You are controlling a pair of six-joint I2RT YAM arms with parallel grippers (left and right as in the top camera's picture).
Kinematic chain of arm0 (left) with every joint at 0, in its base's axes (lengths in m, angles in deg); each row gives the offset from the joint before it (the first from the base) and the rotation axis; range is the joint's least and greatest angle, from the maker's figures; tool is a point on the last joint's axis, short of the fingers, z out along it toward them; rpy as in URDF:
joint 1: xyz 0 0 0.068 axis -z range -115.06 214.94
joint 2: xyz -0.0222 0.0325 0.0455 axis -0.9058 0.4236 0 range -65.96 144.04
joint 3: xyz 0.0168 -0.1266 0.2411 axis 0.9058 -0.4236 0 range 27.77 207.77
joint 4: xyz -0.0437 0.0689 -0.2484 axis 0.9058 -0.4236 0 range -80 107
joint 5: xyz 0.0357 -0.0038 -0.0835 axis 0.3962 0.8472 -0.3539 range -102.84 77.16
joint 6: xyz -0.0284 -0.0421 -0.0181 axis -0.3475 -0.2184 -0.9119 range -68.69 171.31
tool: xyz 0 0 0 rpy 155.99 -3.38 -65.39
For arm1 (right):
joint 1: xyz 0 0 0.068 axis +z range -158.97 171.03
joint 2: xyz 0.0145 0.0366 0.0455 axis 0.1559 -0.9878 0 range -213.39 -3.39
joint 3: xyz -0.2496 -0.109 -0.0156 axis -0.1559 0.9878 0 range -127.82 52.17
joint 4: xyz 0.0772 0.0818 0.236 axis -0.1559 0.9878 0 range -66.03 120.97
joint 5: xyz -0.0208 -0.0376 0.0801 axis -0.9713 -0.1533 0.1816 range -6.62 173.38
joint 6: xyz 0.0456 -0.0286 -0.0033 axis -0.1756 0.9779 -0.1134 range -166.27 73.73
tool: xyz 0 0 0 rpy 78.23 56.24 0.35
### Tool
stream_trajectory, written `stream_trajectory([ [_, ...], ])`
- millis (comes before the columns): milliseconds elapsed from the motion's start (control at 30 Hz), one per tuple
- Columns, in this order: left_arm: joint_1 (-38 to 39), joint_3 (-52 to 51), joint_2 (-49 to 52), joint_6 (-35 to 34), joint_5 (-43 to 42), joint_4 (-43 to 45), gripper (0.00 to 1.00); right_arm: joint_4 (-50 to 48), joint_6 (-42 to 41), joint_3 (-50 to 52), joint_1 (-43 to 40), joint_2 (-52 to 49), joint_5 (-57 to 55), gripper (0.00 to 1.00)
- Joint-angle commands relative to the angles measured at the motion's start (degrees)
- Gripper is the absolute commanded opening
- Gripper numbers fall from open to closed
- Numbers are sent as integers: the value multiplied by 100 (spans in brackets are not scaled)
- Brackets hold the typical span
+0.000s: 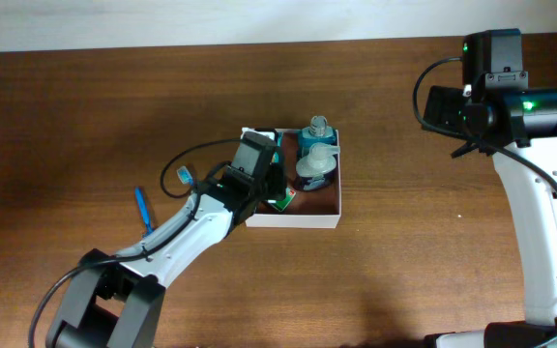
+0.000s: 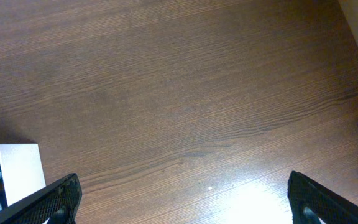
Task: Pack container
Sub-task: 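Lift the toothpaste tube and lower it into the box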
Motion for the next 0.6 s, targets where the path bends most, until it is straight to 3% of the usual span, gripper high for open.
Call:
stream_trajectory([
  [0,144,70,83,90,105,111,8,-2,-31,-17,-24,0,-70,98],
  [567,208,70,326,90,511,181,8,-2,-31,-17,-24,0,-70,98],
])
